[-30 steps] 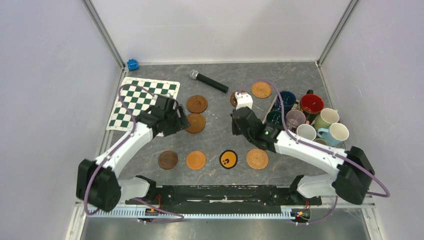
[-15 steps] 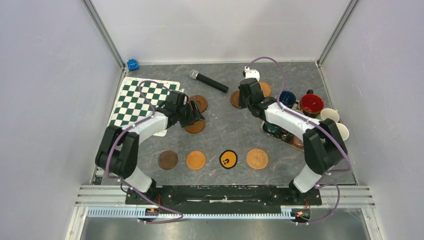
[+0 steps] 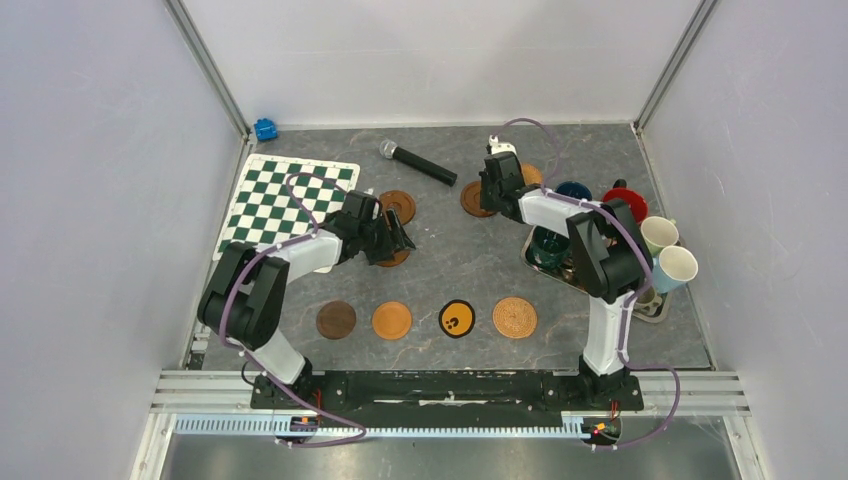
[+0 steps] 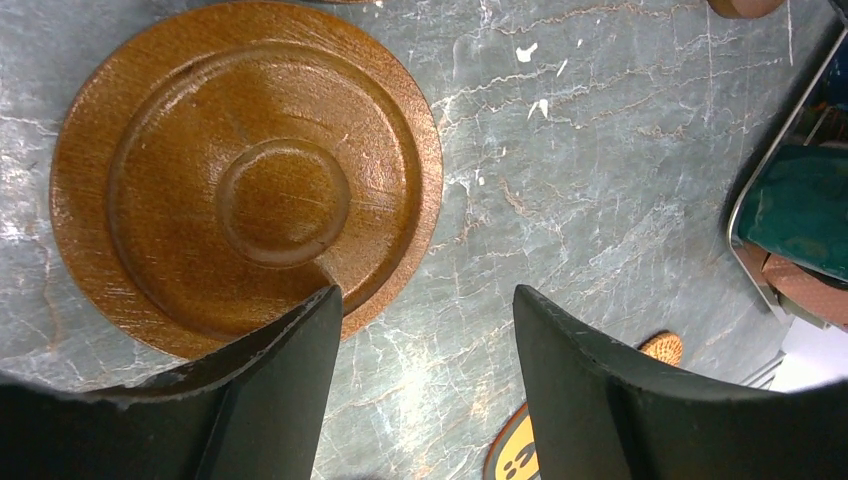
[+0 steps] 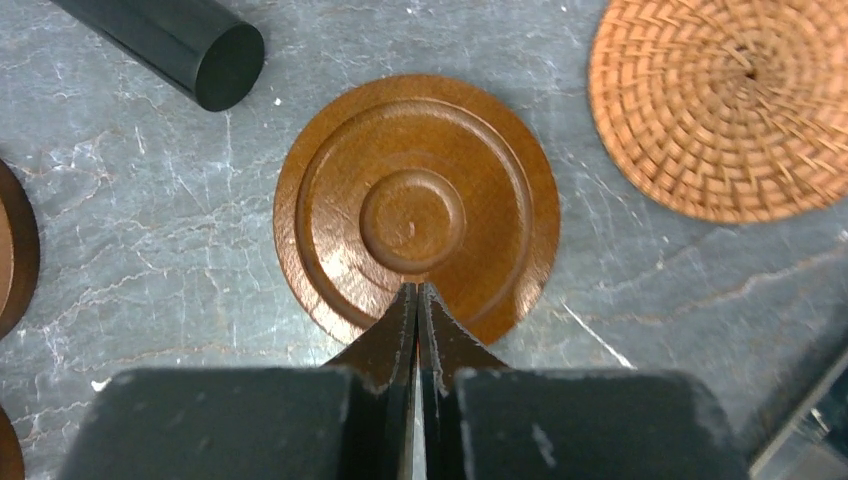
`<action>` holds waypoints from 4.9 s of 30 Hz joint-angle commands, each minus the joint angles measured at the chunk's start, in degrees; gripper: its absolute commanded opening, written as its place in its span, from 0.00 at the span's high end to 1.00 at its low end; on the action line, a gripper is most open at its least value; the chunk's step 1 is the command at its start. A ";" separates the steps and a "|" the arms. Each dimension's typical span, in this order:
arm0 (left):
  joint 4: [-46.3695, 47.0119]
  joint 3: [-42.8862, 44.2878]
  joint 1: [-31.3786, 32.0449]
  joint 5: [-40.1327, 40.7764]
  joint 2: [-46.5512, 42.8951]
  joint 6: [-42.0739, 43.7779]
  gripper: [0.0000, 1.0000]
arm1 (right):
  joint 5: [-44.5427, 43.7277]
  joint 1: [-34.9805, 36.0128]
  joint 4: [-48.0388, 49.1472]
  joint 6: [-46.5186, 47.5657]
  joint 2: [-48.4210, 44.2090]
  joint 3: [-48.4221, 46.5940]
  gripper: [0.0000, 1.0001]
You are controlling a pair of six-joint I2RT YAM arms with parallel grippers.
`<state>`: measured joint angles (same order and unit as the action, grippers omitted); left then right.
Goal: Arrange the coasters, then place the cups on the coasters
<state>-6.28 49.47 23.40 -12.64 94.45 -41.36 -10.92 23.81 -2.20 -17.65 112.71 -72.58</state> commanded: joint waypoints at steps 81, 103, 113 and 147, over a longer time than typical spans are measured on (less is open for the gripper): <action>-2.95 4.13 -4.07 -4.40 1.15 3.15 0.42 | 8.27 17.14 10.37 -3.45 -20.34 30.44 1.00; -2.86 -4.26 -0.78 -3.80 1.02 1.24 0.40 | 2.29 16.69 6.44 -0.06 -19.48 19.69 1.00; -3.05 -7.04 0.79 -2.99 -2.97 -1.17 0.40 | 1.99 16.12 5.46 -0.10 -19.30 17.19 1.00; -11.31 35.75 -5.24 3.68 21.76 7.86 0.46 | 1.25 5.32 7.86 2.71 -12.73 9.22 1.00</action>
<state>-16.69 81.03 18.59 -10.35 113.78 -36.95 -9.34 29.34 3.46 -14.98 99.00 -62.04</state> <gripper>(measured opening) 0.545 0.004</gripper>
